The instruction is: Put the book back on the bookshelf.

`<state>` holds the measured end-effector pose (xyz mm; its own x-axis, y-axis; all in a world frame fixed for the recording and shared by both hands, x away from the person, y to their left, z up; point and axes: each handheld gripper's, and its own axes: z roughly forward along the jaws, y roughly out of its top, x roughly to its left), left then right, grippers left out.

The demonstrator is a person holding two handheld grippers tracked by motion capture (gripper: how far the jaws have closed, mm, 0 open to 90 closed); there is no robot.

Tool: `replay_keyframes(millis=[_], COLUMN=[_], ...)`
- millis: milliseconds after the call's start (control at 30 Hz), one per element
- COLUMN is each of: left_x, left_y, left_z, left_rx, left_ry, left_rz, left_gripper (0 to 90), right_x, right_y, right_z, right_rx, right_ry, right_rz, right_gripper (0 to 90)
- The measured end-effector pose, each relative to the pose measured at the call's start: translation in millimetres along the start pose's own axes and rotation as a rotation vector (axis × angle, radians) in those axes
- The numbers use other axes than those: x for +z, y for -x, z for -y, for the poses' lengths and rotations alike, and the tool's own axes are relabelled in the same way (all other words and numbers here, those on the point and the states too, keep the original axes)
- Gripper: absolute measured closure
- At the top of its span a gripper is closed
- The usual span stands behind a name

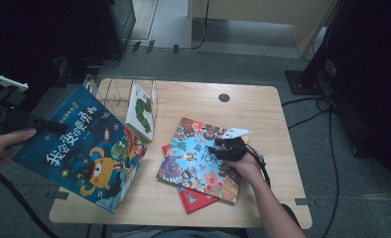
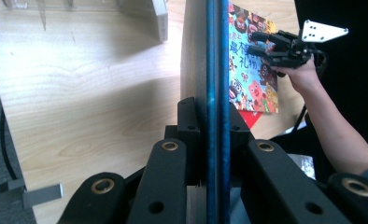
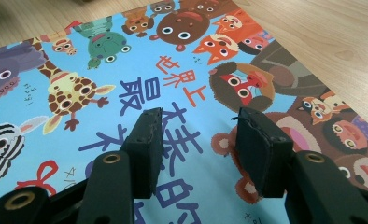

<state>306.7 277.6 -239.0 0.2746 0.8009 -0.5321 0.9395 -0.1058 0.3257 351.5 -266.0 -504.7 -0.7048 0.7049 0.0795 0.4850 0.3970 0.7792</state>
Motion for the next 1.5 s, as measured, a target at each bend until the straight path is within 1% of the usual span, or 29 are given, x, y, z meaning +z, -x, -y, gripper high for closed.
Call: replay_keyframes(millis=[67,100,133,200,233,267,300,333,367,400,433,467,500,633,767,967,1033,1100,1300,1500], left_x=[-7.0,-10.1,-12.1,-17.4,-20.0,-22.9,-25.9,-28.5,-31.1,-33.4,-35.3,-37.3,-38.1,-40.6,-40.0,-36.0,-35.5,-34.9,-34.0,-32.9], left_y=[-6.0,-9.2,-11.8,-18.7,-22.0,-24.7,-27.2,-29.6,-33.1,-36.4,-40.1,-43.9,-46.1,-57.4,-63.1,-69.3,-69.1,-68.9,-69.0,-70.8], left_z=[4.1,6.0,7.2,10.0,11.2,12.2,12.7,12.9,12.3,11.3,9.8,7.1,5.1,-7.5,-21.6,-44.0,-50.2,-55.9,-73.0,-89.0], left_rx=[-0.02,-0.034,-0.04,-0.064,-0.071,-0.082,-0.081,-0.09,-0.095,-0.11,-0.116,-0.132,-0.14,-0.178,-0.187,-0.206,-0.196,-0.198,-0.204,-0.201], left_ry=[0.017,0.03,0.031,0.042,0.051,0.06,0.061,0.079,0.082,0.095,0.099,0.106,0.111,0.11,0.102,0.112,0.115,0.118,0.122,0.158], left_rz=[0.006,0.006,0.011,0.008,0.007,-0.002,-0.009,-0.016,-0.023,-0.033,-0.04,-0.055,-0.064,-0.109,-0.139,-0.183,-0.207,-0.22,-0.233,-0.23], left_gripper=[83.5,83.5,83.5,83.5,83.4,83.4,83.4,83.3,83.2,83.3,83.3,83.3,83.3,83.3,83.2,83.5,83.2,83.1,83.4,83.0], right_x=[0.1,0.6,1.3,1.7,1.7,1.7,1.7,1.8,1.8,1.7,1.8,1.7,1.8,1.8,1.7,1.1,0.9,0.4,-0.8,-3.0], right_y=[0.1,-0.1,-0.7,-1.3,-1.6,-1.6,-1.5,-1.4,-1.4,-1.5,-1.5,-1.5,-1.6,-1.4,-1.0,-1.6,-1.8,-2.3,-2.9,-4.6], right_z=[-0.2,-0.5,-0.7,-0.9,-0.9,-0.9,-0.8,-0.7,-0.6,-0.6,-0.6,-0.7,-0.7,-0.6,-0.4,0.7,1.5,2.5,3.7,6.1], right_rx=[-0.002,-0.008,-0.016,-0.035,-0.037,-0.038,-0.038,-0.038,-0.037,-0.037,-0.037,-0.038,-0.04,-0.037,-0.038,-0.044,-0.046,-0.04,-0.039,-0.023], right_ry=[-0.003,-0.004,-0.003,-0.005,-0.007,-0.007,-0.005,-0.004,-0.004,-0.004,-0.004,-0.005,-0.005,-0.004,-0.002,0.0,0.005,0.009,0.012,0.019], right_rz=[0.001,0.003,0.005,0.012,0.013,0.013,0.011,0.011,0.011,0.011,0.011,0.011,0.012,0.011,0.01,0.011,0.011,0.012,0.013,0.007], right_gripper=[51.3,51.3,51.3,51.3,51.2,51.2,51.3,51.3,51.3,51.3,51.3,51.3,51.3,51.4,51.7,51.7,51.6,51.6,51.5,51.4])
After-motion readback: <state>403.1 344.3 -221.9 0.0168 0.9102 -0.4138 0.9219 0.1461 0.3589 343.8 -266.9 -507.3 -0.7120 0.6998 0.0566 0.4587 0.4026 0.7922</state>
